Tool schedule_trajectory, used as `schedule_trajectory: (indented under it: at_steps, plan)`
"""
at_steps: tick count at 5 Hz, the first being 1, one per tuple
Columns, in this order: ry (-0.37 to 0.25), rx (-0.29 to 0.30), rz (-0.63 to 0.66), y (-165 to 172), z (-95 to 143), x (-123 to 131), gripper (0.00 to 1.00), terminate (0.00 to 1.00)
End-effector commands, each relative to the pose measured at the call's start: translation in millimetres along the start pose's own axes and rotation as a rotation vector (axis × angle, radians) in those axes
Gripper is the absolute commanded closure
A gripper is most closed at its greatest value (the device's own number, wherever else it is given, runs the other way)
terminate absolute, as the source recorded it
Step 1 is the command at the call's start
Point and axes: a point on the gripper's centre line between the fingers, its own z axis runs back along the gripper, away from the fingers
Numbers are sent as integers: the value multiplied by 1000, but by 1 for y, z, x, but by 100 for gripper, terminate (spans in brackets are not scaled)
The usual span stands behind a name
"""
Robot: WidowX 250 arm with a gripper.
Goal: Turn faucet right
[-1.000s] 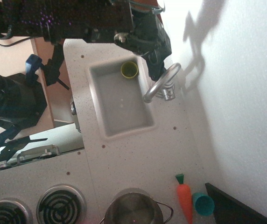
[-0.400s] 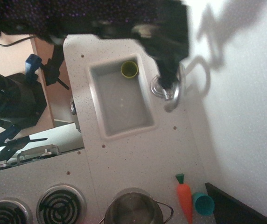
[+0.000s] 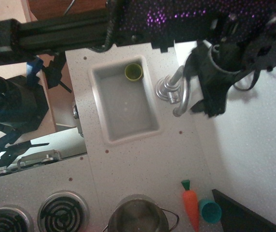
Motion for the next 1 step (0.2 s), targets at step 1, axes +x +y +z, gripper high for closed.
schedule_trajectory:
  at_steps: [1]
  plan:
    - [78, -170, -102, -12, 26, -40, 0, 100]
